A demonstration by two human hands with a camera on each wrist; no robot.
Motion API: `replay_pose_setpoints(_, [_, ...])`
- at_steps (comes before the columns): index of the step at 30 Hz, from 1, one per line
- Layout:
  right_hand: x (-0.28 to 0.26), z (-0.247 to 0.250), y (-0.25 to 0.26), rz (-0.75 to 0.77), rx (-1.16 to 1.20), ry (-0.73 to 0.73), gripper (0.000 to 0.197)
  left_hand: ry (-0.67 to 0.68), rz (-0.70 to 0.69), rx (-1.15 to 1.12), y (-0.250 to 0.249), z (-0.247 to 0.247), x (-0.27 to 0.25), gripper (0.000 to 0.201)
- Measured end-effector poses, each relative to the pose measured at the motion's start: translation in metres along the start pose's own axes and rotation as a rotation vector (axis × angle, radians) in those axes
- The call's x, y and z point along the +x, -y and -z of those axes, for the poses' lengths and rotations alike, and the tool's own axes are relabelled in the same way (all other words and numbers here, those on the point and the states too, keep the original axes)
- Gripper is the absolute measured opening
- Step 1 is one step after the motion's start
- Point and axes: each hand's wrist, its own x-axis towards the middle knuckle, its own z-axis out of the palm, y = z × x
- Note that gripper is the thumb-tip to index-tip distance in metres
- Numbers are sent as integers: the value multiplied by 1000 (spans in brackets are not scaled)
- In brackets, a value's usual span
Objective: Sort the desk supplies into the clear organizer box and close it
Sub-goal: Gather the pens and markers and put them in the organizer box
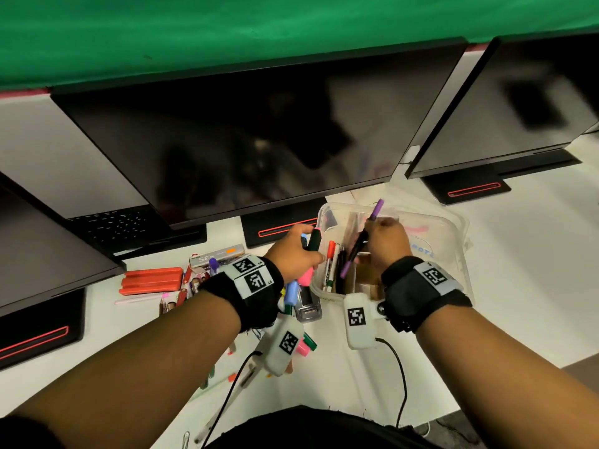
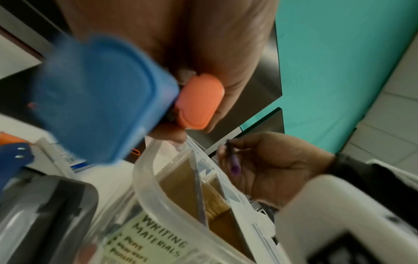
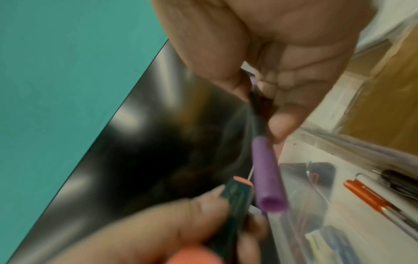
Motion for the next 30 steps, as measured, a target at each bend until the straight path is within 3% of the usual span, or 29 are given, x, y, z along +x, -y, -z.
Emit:
replay_pose_setpoints(3, [-10,-7,-6,-19,-184,166,10,-10,-36,14,-8,-7,7,65])
replay_pose_setpoints(5, [-9,-14,-14,-15,-255,223,19,26,-51,-10,-10,-13,12,80])
replay_pose_setpoints(8, [0,-17,-22,125,-451,198,36,112,-62,-129,-10,-20,18,93])
replay_pose_setpoints(12, [3,-13,-23,189,-482,165,38,144,-95,-199,-10,-16,14,82])
replay_pose_setpoints(15, [3,-16,-26,200,-395,151,26,90,-92,-291,0,5,12,56])
replay_pose_setpoints(18, [-16,-24,-24,255,-388,230,35,-16,-30,-323,21,33,9,39])
replay_pose_setpoints(21, [-44,-42,-24,370,-526,449,28,-95,51,-145,53,53,4,30])
replay_pose_setpoints(23, [-56,-59,-31,444,-754,582,18,-87,98,40,75,60,-1,25])
replay_pose_setpoints(27, [-62,-85,-59,450,-1238,700,26,1,183,500,105,65,-12,27])
replay_pose_setpoints(30, [-56,-93,-82,431,-1416,674,26,123,188,549,121,60,-20,28])
